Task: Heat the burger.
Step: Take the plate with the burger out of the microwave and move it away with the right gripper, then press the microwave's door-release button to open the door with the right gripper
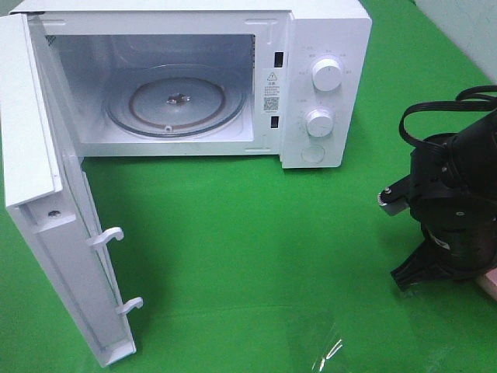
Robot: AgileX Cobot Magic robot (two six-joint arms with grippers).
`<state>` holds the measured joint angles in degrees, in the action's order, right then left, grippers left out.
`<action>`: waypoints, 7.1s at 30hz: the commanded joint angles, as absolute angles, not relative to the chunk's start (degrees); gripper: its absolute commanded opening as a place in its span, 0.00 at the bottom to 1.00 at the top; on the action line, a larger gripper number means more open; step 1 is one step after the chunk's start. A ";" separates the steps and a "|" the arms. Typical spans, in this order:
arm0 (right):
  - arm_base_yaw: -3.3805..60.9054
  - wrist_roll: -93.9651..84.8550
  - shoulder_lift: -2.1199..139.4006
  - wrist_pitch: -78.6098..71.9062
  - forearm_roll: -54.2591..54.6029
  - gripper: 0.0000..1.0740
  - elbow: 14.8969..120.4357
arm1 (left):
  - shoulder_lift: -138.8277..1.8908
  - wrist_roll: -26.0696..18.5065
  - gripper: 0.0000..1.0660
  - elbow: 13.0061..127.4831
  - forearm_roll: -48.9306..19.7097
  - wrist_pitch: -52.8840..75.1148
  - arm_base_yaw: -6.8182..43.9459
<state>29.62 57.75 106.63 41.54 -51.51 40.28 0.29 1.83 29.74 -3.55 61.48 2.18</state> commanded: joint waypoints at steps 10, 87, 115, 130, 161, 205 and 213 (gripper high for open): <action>29.62 57.30 104.22 42.17 -47.56 0.35 40.45 | 1.20 1.89 0.90 29.56 -3.67 61.13 2.01; 15.30 6.02 10.54 56.32 -4.87 0.71 35.98 | 1.20 1.89 0.90 29.56 -3.67 61.13 2.01; 8.31 5.33 -1.66 55.06 -4.30 0.71 28.02 | 1.20 1.89 0.90 29.56 -3.67 61.13 2.01; 8.31 5.33 -1.66 55.06 -4.30 0.71 28.02 | 1.20 1.89 0.90 29.56 -3.67 61.13 2.01; 8.31 5.33 -1.66 55.06 -4.30 0.71 28.02 | -6.47 2.35 0.66 32.26 -2.81 54.60 2.01; 8.31 5.33 -1.66 55.06 -4.30 0.71 28.02 | -67.38 5.79 0.00 15.93 8.65 -31.86 2.06; 8.31 5.33 -1.66 55.06 -4.30 0.71 28.02 | -76.60 9.22 0.00 16.96 18.05 -40.97 4.41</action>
<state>8.71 6.07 -0.23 55.58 -4.47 28.13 -74.89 8.31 16.16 16.27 -38.39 2.69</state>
